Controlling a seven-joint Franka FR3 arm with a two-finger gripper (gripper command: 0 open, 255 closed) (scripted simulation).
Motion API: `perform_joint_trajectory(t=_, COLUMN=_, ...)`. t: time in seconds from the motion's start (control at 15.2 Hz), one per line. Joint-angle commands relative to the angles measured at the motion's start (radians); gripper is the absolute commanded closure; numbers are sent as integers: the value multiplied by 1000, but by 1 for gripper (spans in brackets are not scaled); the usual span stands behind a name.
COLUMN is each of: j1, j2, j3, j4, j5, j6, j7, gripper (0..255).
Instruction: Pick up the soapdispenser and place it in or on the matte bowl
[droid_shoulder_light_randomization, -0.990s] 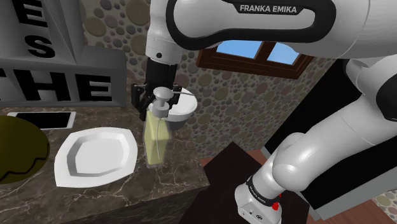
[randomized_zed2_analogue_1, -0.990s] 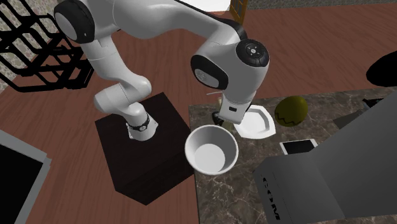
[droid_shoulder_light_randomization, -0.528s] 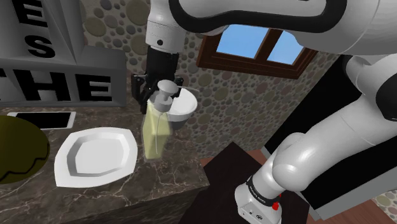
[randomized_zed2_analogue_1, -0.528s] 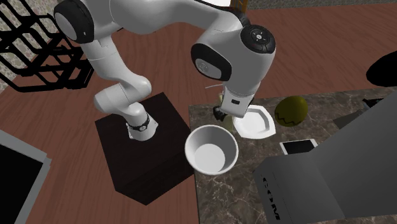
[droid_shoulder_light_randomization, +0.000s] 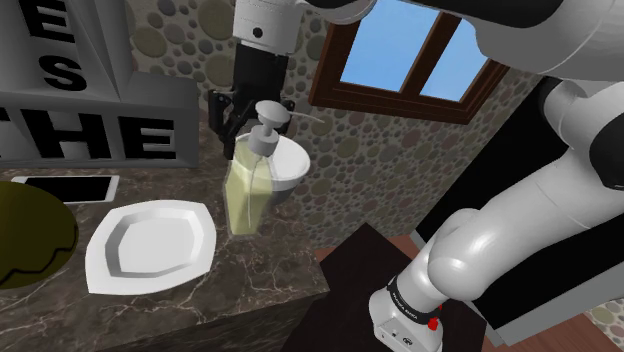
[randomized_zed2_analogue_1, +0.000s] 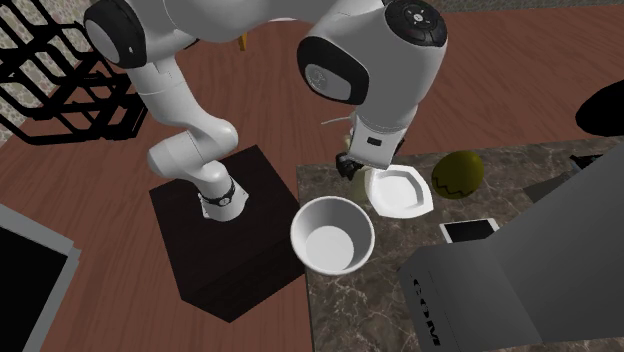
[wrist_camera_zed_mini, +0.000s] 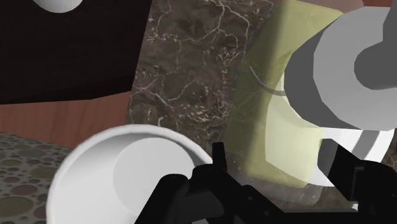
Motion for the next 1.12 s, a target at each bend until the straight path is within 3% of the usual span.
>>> perform_joint_trajectory(t=0.0, j1=-1, j2=8, j3=0, j4=35, j5=-4, j6=-28, j7=8, gripper=255)
perform_joint_trajectory(t=1.06, j1=-4, j2=76, j3=1, j4=319, j5=-28, j6=-242, j7=68, gripper=255)
